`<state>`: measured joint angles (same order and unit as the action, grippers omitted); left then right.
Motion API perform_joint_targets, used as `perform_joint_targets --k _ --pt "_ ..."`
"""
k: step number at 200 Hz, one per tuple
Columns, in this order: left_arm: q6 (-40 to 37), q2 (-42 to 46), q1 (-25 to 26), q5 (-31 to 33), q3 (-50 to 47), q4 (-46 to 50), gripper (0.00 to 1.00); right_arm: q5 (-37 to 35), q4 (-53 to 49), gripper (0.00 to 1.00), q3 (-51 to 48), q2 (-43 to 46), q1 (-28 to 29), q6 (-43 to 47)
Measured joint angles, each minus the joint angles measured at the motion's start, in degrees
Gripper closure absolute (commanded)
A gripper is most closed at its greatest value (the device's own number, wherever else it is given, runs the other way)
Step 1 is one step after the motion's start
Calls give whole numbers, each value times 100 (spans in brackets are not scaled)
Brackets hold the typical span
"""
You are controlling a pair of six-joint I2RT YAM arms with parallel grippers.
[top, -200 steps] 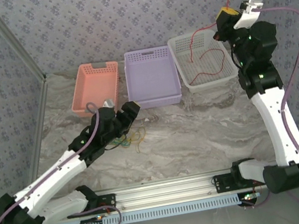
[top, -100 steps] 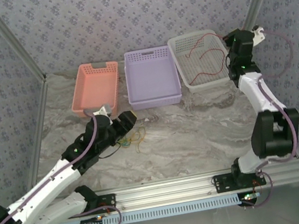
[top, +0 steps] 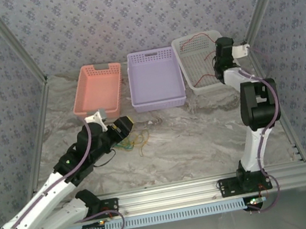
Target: Untangle the cables
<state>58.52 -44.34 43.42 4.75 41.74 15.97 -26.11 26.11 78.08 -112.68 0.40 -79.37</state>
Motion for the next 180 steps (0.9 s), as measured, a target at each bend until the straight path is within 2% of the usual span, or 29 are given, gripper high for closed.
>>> perform_joint_targets --k 22,31,44,61,74,88,117,128,155,180 --pt "-50 33 -35 0 0 66 32 -24 -142 56 -37 -48 57 -118" --pt "-63 37 -35 -2 0 79 32 -7 -186 47 -74 -46 59 -164" --pt "-68 37 -35 -24 2 81 32 111 -446 43 -105 -31 48 -197" --pt "-66 37 -35 -46 24 96 32 260 -885 33 -234 101 26 -133" --pt "-63 37 -35 -61 42 98 32 306 -1193 30 -424 356 26 -68" --pt "-57 46 -35 -83 44 96 32 337 -1530 22 -551 702 28 33" --pt "2 46 -35 -79 44 129 30 533 -2140 16 -511 1425 2 197" --pt "28 42 -35 -59 46 214 30 671 -2363 2 -455 1633 -33 240" --pt "109 -68 -35 -17 48 452 30 973 -3128 2 -201 1963 -149 363" --pt "151 -168 -35 -15 48 599 29 1123 -3713 7 -15 2142 -177 691"
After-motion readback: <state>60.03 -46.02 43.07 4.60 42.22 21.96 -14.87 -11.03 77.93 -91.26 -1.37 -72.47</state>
